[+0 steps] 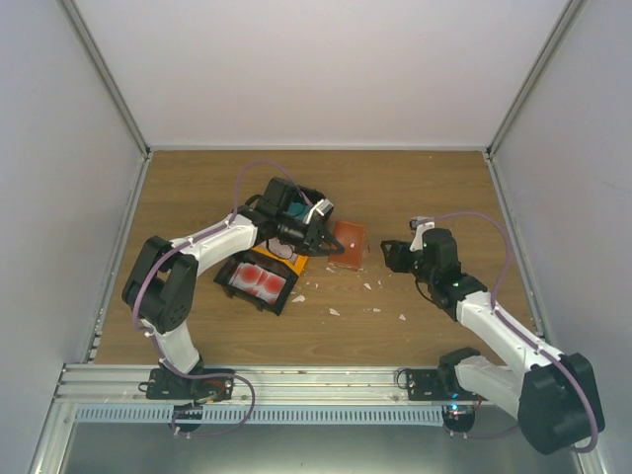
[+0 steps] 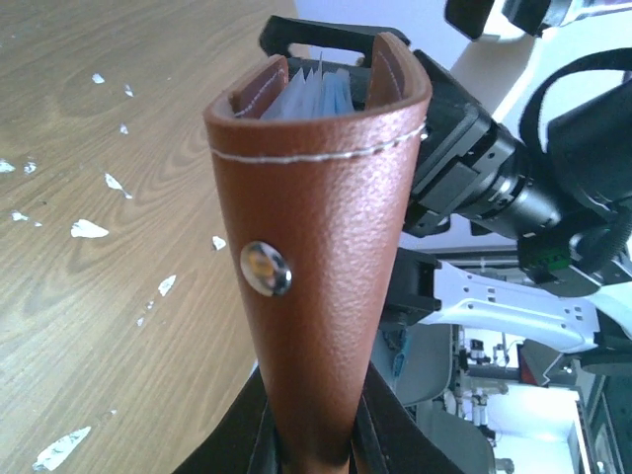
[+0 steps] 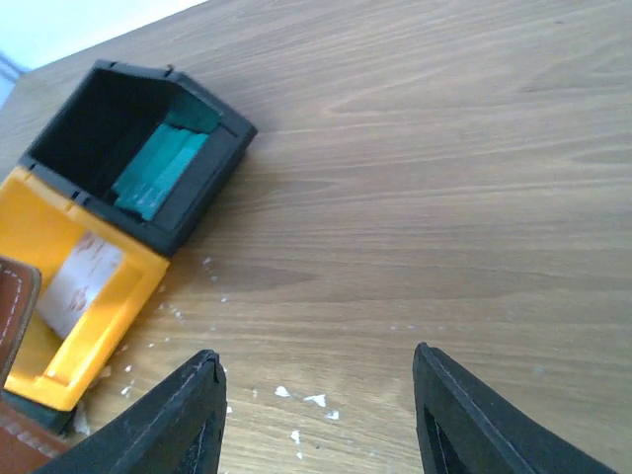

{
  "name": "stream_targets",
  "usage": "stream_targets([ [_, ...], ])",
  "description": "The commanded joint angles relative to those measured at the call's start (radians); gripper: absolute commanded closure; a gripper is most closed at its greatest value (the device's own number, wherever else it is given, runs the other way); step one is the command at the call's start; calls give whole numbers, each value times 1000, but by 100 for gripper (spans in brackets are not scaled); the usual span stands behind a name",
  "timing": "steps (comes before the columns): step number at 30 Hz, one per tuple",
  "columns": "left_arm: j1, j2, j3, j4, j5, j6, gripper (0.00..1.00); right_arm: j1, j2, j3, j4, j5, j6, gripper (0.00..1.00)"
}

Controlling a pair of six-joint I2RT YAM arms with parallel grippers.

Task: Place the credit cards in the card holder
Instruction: Close the card holder at the center of the board.

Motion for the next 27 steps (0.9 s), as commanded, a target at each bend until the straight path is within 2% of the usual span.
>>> stream_targets([
  [1,-23,-30,-17,4,-69,27,100,5,-55,36,-97,128,98,47],
  [7,-92,51,-70,133,-209,-26,100,5,-91,68,-284,77,210,46],
  [13,-187,169,-62,269,-300,-96,100,5,-43,119,-466,-11,211,46],
  [19,-234,262,-37,279,-419,-164,100,25,14,108,-521,-40,163,46],
  [27,-266,286,-37,238,-474,-189,100,136,204,160,-540,54,155,47],
])
